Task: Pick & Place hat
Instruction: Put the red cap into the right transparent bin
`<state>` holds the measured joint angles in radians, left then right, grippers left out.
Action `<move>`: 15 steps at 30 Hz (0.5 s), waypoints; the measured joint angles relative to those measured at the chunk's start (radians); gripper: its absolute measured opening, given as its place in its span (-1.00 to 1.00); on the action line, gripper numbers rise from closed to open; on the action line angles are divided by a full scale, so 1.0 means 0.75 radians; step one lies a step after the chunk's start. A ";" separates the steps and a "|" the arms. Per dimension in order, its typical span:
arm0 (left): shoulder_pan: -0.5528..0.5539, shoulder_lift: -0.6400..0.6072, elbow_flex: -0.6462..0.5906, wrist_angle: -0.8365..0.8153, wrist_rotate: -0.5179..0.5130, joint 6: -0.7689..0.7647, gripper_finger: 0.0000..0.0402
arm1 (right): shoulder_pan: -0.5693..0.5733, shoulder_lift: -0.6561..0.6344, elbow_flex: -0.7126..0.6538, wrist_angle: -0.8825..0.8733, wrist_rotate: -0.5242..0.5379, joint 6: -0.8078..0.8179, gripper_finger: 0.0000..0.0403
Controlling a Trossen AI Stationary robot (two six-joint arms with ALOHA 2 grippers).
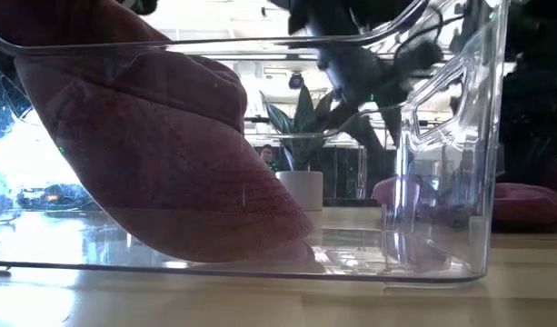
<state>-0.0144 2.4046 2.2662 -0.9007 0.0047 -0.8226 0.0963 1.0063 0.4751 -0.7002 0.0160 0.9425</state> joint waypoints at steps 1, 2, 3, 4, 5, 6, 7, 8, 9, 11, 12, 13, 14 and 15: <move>0.014 0.011 -0.001 -0.002 0.012 -0.025 -0.36 | 0.016 -0.014 0.000 0.001 0.003 0.002 -0.97; 0.024 0.017 -0.006 -0.023 0.022 -0.046 -0.33 | 0.031 -0.022 0.000 0.002 0.009 0.016 -0.97; 0.034 0.019 -0.009 -0.026 0.041 -0.067 -0.29 | 0.045 -0.030 0.000 -0.002 0.022 0.042 -0.95; 0.045 0.019 -0.009 0.000 0.067 -0.089 -0.25 | 0.059 -0.037 0.000 -0.004 0.042 0.056 -0.94; 0.053 0.016 -0.005 0.025 0.081 -0.104 -0.21 | 0.072 -0.043 0.000 -0.003 0.050 0.062 -0.93; 0.059 0.011 -0.002 0.032 0.090 -0.117 -0.19 | 0.082 -0.046 0.000 -0.003 0.053 0.065 -0.93; 0.060 0.009 -0.002 0.032 0.090 -0.126 -0.17 | 0.091 -0.046 0.000 -0.003 0.055 0.065 -0.94; 0.062 0.009 -0.002 0.041 0.086 -0.131 -0.16 | 0.102 -0.045 0.000 -0.003 0.052 0.068 -0.96; 0.065 0.012 -0.003 0.055 0.080 -0.132 -0.16 | 0.112 -0.044 0.000 -0.002 0.051 0.069 -0.97; 0.065 0.033 -0.003 0.120 0.076 -0.141 -0.16 | 0.132 -0.044 0.000 0.002 0.056 0.074 -0.97; 0.070 0.045 -0.002 0.164 0.080 -0.158 -0.18 | 0.139 -0.044 0.001 0.002 0.061 0.088 -0.96; 0.071 0.052 -0.002 0.163 0.090 -0.177 -0.19 | 0.147 -0.044 0.001 0.001 0.063 0.096 -0.95; 0.072 0.054 -0.005 0.149 0.101 -0.192 -0.21 | 0.156 -0.044 0.001 0.001 0.064 0.104 -0.94; 0.072 0.055 -0.007 0.148 0.114 -0.202 -0.23 | 0.164 -0.044 0.001 0.002 0.065 0.108 -0.94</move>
<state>0.0397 2.4458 2.2605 -0.7895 0.0906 -0.9738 0.2193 0.9730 0.4755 -0.6985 0.0650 1.0238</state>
